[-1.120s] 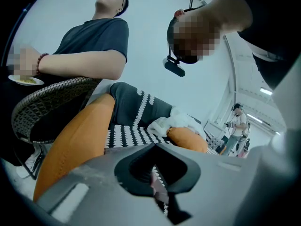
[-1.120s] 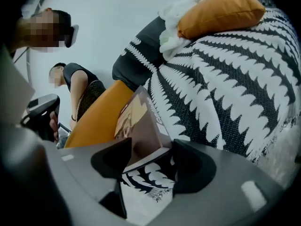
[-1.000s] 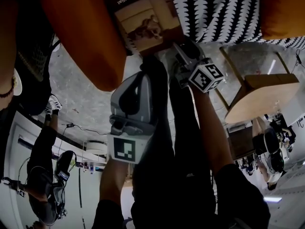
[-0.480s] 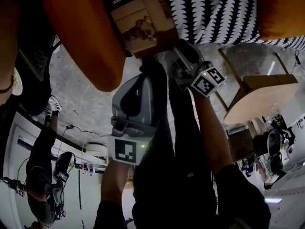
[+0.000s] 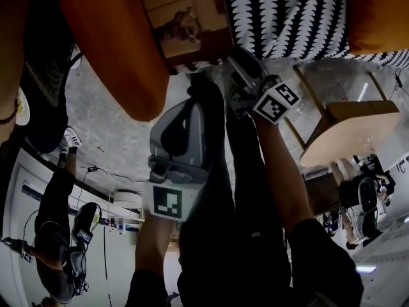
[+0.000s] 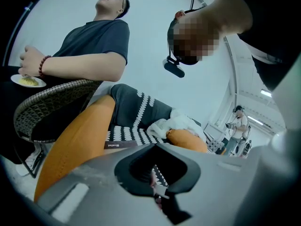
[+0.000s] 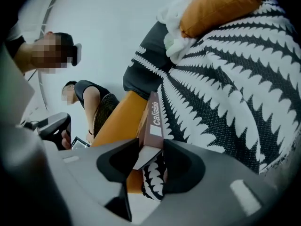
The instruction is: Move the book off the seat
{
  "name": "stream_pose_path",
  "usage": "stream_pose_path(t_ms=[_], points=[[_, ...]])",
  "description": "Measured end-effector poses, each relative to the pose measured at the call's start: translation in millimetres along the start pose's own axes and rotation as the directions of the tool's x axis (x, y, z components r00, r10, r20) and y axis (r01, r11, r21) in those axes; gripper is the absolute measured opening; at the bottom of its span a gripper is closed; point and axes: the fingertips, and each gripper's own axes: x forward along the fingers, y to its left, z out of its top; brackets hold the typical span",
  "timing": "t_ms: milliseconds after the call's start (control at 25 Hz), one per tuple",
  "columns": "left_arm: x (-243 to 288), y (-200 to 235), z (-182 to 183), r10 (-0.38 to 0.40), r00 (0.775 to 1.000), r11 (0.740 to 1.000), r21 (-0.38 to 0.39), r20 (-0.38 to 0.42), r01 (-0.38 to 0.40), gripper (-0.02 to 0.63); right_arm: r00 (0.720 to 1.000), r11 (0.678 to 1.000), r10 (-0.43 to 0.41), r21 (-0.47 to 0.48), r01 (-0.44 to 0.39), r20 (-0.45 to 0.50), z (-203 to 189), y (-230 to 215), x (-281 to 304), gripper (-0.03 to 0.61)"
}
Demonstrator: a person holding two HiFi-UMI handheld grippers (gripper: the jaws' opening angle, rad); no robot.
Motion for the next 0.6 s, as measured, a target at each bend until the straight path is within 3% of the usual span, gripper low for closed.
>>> stream_pose_path(t_ms=[280,600], points=[[-5,1,2,-0.004,1.000,1.000,0.001,0.005,0.004,0.006,1.000,1.000,-0.012,0.007,0.011,0.016,2,6,-2,0.164],[-20,-7,-1,-0.010,1.000,1.000,0.011,0.012,0.010,0.006,0.998,0.997,-0.063,-0.049,0.064,0.019,5,22,-15,0.156]])
